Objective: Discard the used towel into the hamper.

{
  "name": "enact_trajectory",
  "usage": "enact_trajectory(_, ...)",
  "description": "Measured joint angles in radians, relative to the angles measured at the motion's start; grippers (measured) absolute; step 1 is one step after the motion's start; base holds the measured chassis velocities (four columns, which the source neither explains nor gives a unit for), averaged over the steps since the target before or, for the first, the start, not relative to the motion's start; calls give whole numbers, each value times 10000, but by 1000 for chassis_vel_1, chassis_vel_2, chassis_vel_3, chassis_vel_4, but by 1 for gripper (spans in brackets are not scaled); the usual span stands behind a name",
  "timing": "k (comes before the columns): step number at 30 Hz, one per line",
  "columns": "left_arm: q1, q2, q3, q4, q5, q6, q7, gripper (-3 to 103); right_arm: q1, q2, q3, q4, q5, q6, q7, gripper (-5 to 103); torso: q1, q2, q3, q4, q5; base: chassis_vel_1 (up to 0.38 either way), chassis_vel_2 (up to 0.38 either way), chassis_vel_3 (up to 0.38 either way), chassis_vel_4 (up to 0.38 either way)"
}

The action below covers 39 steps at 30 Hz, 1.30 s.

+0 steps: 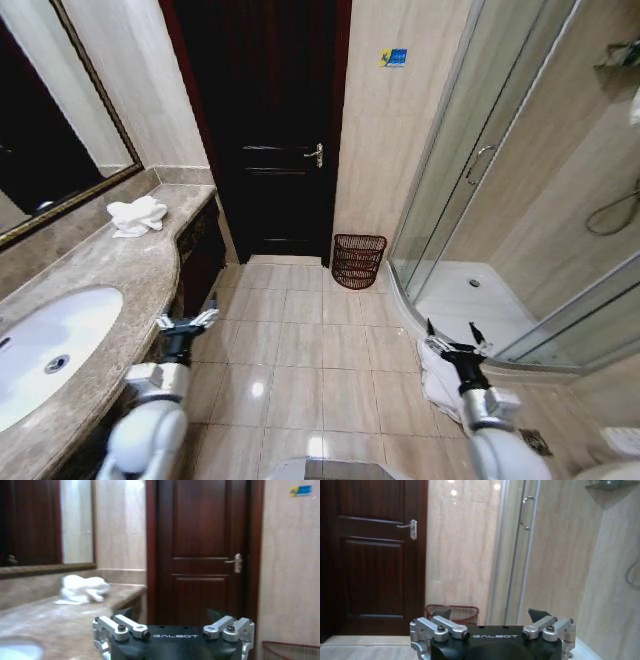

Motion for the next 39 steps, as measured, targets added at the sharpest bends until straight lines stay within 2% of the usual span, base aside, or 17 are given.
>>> enact_trajectory(6, 233, 104, -156, -164, -140, 110, 64, 100, 12, 19, 6, 27, 24, -23, -18, 100, -1, 1, -1, 0, -6, 0, 0, 0, 0)
enact_trajectory(9, 177, 125, -116, -170, 56, 94, 99, 100, 63, 359, -42, 724, 52, 100, 24, 100, -2, 0, 0, -6, 2, 0, 0, 0, 0)
enact_trajectory(10, 115, 157, -51, -190, 235, 37, 135, 100, 154, 569, -194, 1107, -58, 181, 135, 100, -3, 2, -2, -11, -29, 0, 0, 0, 0)
enact_trajectory(11, 74, 169, -3, -213, 272, 35, 150, 100, 294, 673, -477, 1136, -229, 149, 174, 100, -3, 1, -2, -11, -7, 0, 0, 0, 0)
enact_trajectory(12, -40, 186, 81, -331, 296, 115, 158, 100, 544, 879, -931, 1211, -610, 7, 192, 100, -2, 0, -1, 1, 0, 0, 0, 0, 0)
enact_trajectory(15, -218, 185, 176, -465, 269, 336, 155, 100, 646, 1076, -1245, 1211, -1025, -84, 30, 100, -2, 0, -2, -1, -9, 0, 0, 0, 0)
enact_trajectory(23, -674, -45, 503, -745, 298, 842, 30, 100, 877, 1025, -1349, 937, -1387, -74, 115, 100, -2, 0, -1, -2, -1, 0, 0, 0, 0)
enact_trajectory(32, -1265, -41, 721, -239, 445, 681, 221, 100, 931, 831, -1143, 897, -1319, -61, 165, 100, -1, 0, 0, -4, -2, 0, 0, 0, 0)
enact_trajectory(39, -919, -142, 616, -397, 432, 662, 446, 100, 704, 847, -1195, 1453, -1132, -225, 53, 100, -1, 0, 0, -2, -3, 0, 0, 0, 0)
